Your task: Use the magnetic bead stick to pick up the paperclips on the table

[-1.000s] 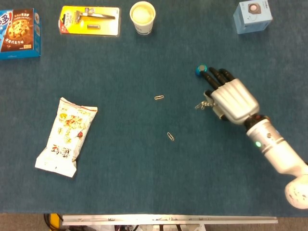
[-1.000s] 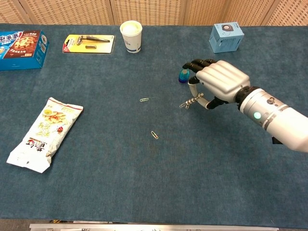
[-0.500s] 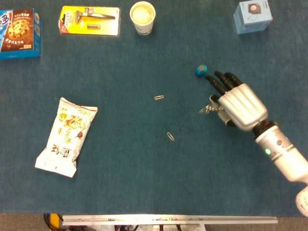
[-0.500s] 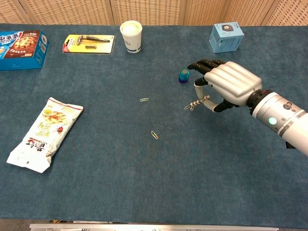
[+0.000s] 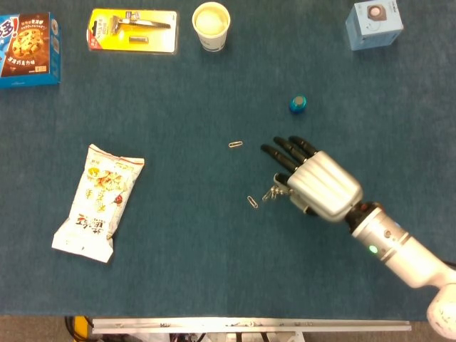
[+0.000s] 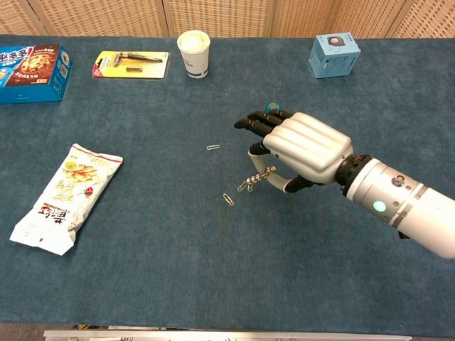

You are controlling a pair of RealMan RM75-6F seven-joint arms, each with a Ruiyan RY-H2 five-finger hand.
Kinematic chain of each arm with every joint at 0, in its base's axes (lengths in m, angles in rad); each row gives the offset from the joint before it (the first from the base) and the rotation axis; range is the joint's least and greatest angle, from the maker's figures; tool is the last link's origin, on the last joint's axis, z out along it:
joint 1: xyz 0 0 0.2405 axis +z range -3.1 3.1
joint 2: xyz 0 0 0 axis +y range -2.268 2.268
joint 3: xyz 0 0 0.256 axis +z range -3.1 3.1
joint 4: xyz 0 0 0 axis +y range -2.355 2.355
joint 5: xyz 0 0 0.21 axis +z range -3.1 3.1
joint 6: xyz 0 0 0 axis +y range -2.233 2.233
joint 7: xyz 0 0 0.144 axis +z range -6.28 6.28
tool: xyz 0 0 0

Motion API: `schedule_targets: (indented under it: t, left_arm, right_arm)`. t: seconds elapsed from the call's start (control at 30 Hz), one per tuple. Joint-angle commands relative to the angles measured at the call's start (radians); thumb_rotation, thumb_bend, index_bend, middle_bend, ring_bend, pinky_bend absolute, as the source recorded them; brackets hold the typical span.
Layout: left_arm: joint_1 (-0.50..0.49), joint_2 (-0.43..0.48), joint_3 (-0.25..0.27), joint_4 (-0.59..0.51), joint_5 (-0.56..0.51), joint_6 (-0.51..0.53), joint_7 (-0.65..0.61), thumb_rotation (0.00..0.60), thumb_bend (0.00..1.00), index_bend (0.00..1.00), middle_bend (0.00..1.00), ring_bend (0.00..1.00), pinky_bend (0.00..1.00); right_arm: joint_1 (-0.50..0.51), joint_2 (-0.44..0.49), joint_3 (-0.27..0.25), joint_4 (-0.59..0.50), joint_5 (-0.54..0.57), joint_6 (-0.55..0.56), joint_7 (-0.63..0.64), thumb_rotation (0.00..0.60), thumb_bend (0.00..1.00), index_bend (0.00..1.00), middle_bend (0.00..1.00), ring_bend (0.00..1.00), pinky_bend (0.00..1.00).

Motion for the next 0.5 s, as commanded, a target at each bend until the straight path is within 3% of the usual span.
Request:
schedule_targets:
  t: [0.03,0.5]
  left_arm:
    - [0.005,0.004,-0.003,0.000,-0.005,0.005,-0.006,0.600,0.10,0.54,0.47,0.34,0.44]
    - [0.022,0.010,-0.006,-0.004,-0.011,0.022,-0.007,0.600,0.10,0.54,0.47,0.34,0.44]
  right_arm:
    - [0.002,-0.013,-0.006,0.009,-0.003,-0.010,-0.001,0.600,0.36,0.57,0.10,0.03,0.14]
    - [0.015,-0.059,-0.004,0.047,-0.007,-0.044,0.014,0.600,0.36,0.57,0.10,0.02,0.14]
